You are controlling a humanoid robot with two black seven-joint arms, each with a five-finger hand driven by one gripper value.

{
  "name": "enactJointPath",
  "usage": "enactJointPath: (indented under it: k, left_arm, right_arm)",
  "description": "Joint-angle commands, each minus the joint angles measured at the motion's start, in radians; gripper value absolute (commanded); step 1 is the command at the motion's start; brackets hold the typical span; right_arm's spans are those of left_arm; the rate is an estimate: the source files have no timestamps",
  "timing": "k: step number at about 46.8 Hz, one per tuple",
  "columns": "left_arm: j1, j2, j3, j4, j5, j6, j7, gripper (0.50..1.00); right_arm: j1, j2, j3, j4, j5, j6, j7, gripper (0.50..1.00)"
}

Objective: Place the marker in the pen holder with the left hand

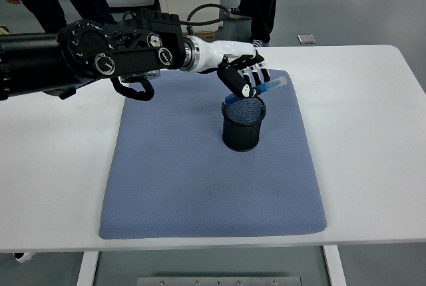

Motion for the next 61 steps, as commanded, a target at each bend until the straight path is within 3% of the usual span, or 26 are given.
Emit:
enactJointPath:
  k: [1,8,28,34,36,37,38,42,47,61]
  left_arm:
    - [0.015,-0.003,-0.001,0.000,-0.032,0.005,-0.002,0.500]
    - [0.030,-0.007,-0.001,-0.001,-0.081,0.051,-0.038,0.500]
    - [0.059,-0.007,-0.001,-0.004,-0.282,0.065,-0.070,0.508]
    - [0.064,-0.009,-0.001,-0.006,-0.307,0.074,-0.071,0.610]
    - [0.064,-0.009,-0.001,-0.007,-0.307,0.091,-0.071,0.666]
    - [0.064,-0.009,-0.001,-0.008,-0.307,0.091,-0.071,0.666]
    - [0.066,-0.009,-0.001,-0.011,-0.307,0.108,-0.071,0.762]
    - [0.066,-0.007,-0.001,-0.012,-0.307,0.108,-0.071,0.891]
    - [0.064,-0.006,-0.001,-0.012,-0.307,0.106,-0.071,0.997]
    - [0.052,0.046,-0.043,-0.006,-0.317,0.094,-0.071,1.000]
  right_arm:
    - [-0.001,0.000,0.000,0.000,0.000,0.000,0.000,1.000]
    - [0.000,0.000,0.000,0.000,0.000,0.000,0.000,1.000]
    - [0.000,0.000,0.000,0.000,0.000,0.000,0.000,1.000]
    - [0.000,0.000,0.000,0.000,0.000,0.000,0.000,1.000]
    - [-0.001,0.000,0.000,0.000,0.000,0.000,0.000,1.000]
    - [-0.001,0.000,0.000,0.000,0.000,0.000,0.000,1.000]
    - [0.000,0.000,0.000,0.000,0.000,0.000,0.000,1.000]
    - [0.000,0.000,0.000,0.000,0.000,0.000,0.000,1.000]
    - [0.000,0.000,0.000,0.000,0.000,0.000,0.000,1.000]
    - [-0.001,0.000,0.000,0.000,0.000,0.000,0.000,1.000]
